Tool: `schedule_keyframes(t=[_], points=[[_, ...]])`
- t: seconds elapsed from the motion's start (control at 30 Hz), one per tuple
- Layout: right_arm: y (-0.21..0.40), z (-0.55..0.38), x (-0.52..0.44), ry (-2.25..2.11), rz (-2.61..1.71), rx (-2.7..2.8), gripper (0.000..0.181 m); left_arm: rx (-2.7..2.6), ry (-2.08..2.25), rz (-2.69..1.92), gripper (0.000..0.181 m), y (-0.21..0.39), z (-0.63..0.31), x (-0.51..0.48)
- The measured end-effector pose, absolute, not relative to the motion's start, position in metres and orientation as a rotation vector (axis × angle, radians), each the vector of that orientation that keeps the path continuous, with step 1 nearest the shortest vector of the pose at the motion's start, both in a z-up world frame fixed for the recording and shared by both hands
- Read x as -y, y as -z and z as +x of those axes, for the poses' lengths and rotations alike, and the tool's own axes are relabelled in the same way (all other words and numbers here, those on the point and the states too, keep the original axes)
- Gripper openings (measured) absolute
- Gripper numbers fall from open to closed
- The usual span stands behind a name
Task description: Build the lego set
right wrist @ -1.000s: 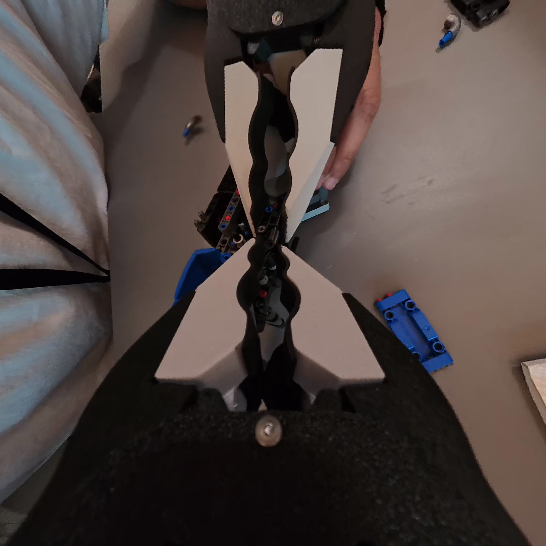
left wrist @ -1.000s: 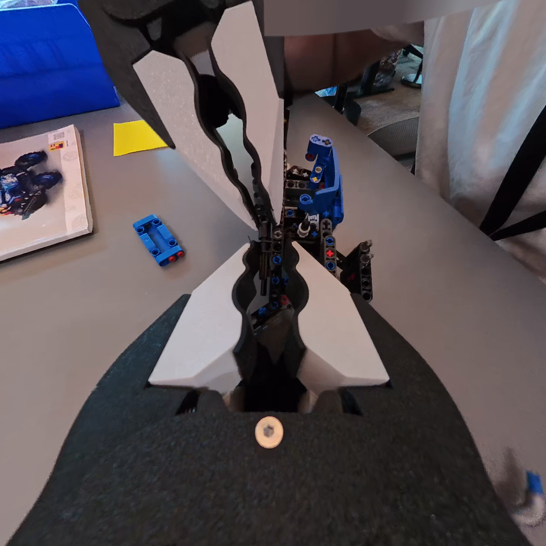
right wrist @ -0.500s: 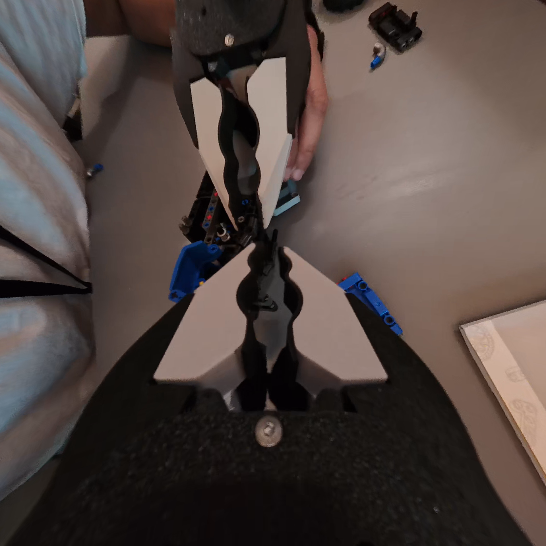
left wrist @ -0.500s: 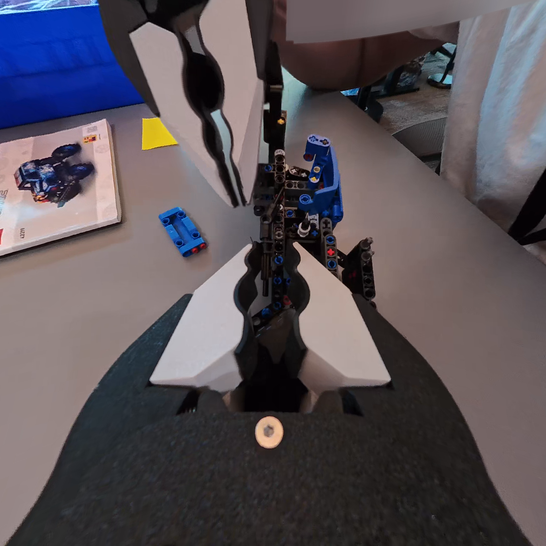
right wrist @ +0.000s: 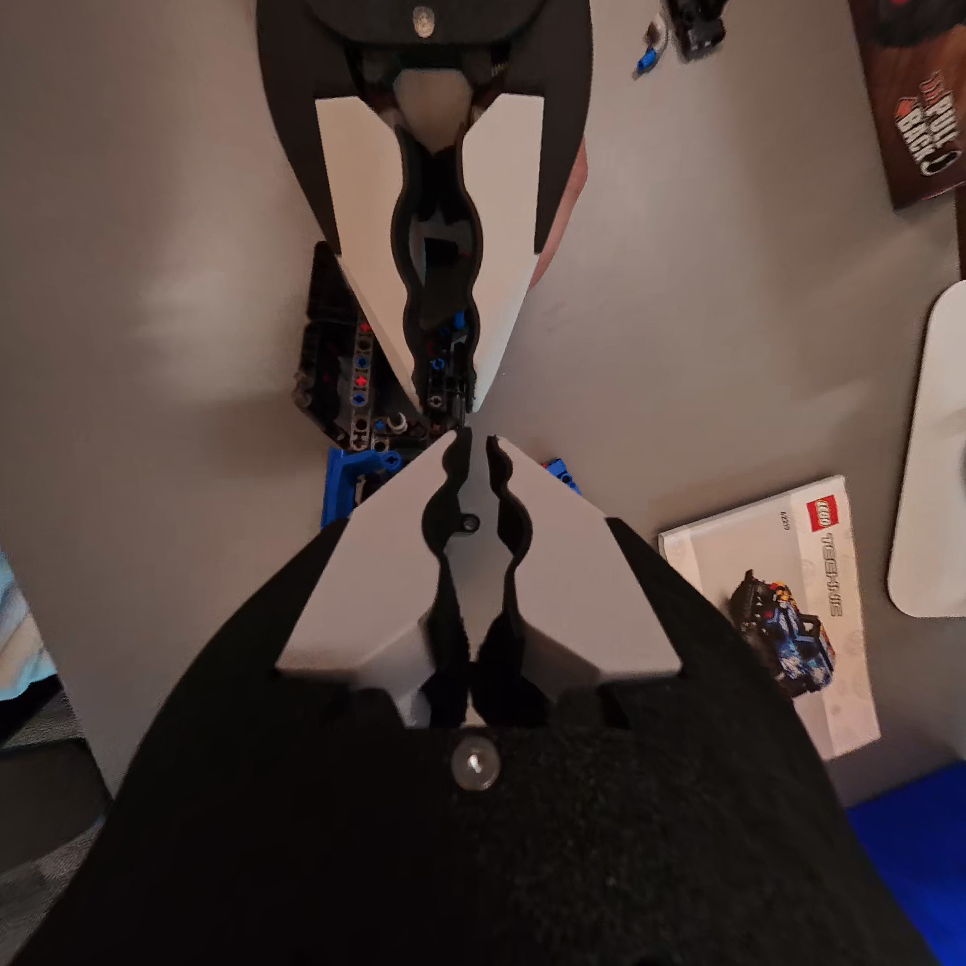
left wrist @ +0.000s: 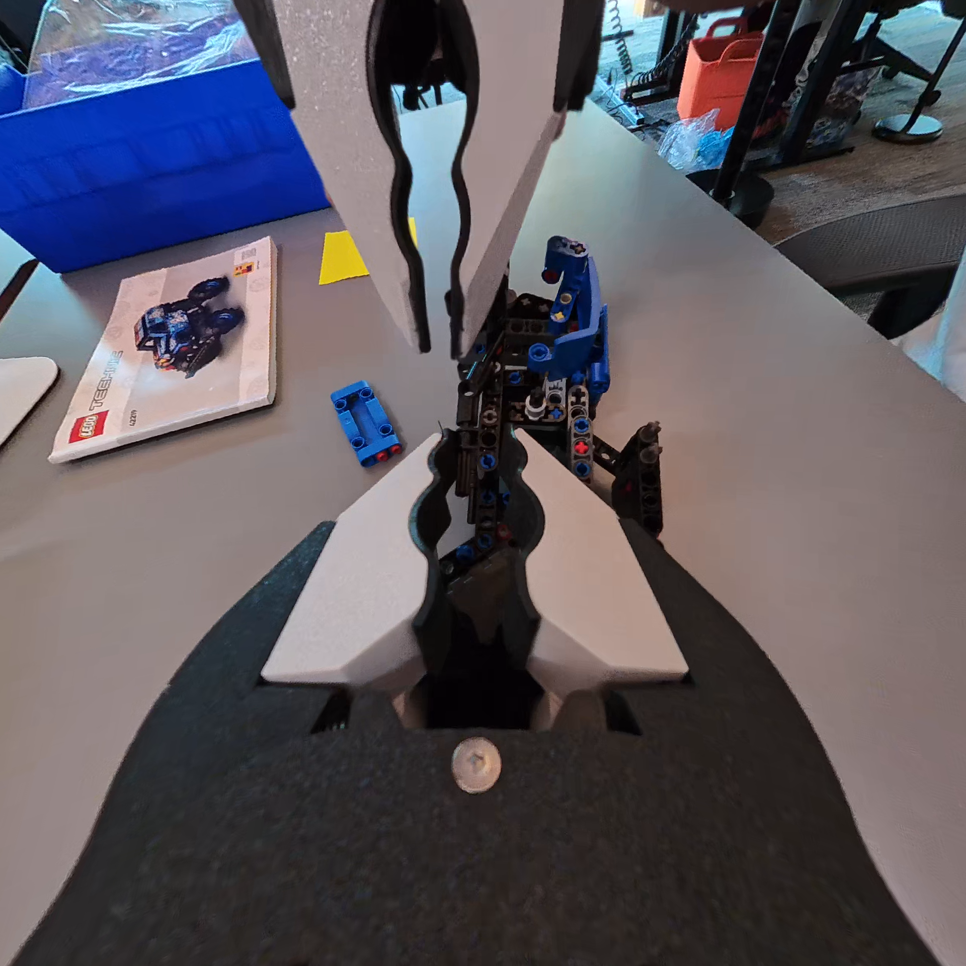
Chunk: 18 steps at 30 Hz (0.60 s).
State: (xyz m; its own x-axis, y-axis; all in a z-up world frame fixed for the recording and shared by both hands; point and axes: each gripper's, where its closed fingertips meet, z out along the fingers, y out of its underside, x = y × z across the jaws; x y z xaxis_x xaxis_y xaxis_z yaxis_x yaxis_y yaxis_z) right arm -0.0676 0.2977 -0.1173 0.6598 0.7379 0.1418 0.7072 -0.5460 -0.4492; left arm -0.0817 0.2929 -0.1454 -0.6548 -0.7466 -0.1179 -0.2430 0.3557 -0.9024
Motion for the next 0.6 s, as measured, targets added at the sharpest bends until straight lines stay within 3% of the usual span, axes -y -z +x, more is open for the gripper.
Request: schedule_keyframes(t=[0.27,0.6], points=[[0.100,-0.085,-0.298,-0.104,-2.468,1.114,0.022,-2.099,1.272,-0.866,0.016,0.145,-0.081,-0.293],[0.137,-0.073,-0.297,0.256,-2.591,1.336,0.007,-2.096,1.265,-0.888,0.015,0.146,-0.079,-0.294]])
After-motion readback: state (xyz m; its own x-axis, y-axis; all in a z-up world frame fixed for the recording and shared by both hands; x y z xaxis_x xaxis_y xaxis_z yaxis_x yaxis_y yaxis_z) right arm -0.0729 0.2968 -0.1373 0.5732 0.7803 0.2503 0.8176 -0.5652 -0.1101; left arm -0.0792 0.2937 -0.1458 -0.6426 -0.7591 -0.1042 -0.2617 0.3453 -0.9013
